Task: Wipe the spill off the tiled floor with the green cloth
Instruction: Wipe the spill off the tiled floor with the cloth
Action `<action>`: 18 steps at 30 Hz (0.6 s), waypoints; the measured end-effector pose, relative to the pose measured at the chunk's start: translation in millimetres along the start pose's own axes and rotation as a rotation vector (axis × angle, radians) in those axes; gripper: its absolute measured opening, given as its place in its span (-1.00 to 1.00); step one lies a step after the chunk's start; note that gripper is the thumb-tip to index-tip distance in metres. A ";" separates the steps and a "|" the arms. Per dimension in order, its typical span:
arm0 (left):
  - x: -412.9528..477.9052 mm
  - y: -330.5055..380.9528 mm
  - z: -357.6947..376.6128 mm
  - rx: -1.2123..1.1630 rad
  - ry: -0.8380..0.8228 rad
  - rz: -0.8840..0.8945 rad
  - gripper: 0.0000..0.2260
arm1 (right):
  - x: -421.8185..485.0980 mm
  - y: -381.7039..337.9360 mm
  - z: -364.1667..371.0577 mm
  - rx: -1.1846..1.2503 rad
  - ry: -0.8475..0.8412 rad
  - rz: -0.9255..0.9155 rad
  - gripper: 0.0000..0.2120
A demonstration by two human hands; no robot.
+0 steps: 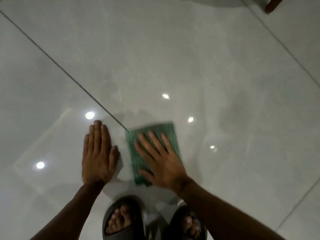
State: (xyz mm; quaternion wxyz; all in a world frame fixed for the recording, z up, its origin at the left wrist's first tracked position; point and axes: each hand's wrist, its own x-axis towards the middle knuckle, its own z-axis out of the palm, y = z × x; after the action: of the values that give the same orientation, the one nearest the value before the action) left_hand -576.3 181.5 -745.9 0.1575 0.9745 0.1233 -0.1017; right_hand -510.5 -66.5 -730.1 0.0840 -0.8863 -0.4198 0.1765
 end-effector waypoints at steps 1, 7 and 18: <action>0.1 0.3 1.6 0.011 0.013 0.003 -0.31 | -39.1 9.5 7.0 -0.003 0.006 0.018 -0.21; 8.6 2.5 6.2 0.073 0.062 0.013 -0.30 | -36.8 197.4 -37.4 -0.069 0.084 0.579 -0.15; 10.1 -4.4 12.9 0.106 0.130 0.050 -0.33 | 174.7 93.4 -60.7 -0.065 0.131 0.206 -0.18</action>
State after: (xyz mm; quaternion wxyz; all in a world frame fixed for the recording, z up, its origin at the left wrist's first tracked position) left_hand -570.0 183.3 -761.6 0.1000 0.9888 0.1032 -0.0404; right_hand -318.2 9.5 -744.1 0.0638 -0.9366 -0.3258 0.1124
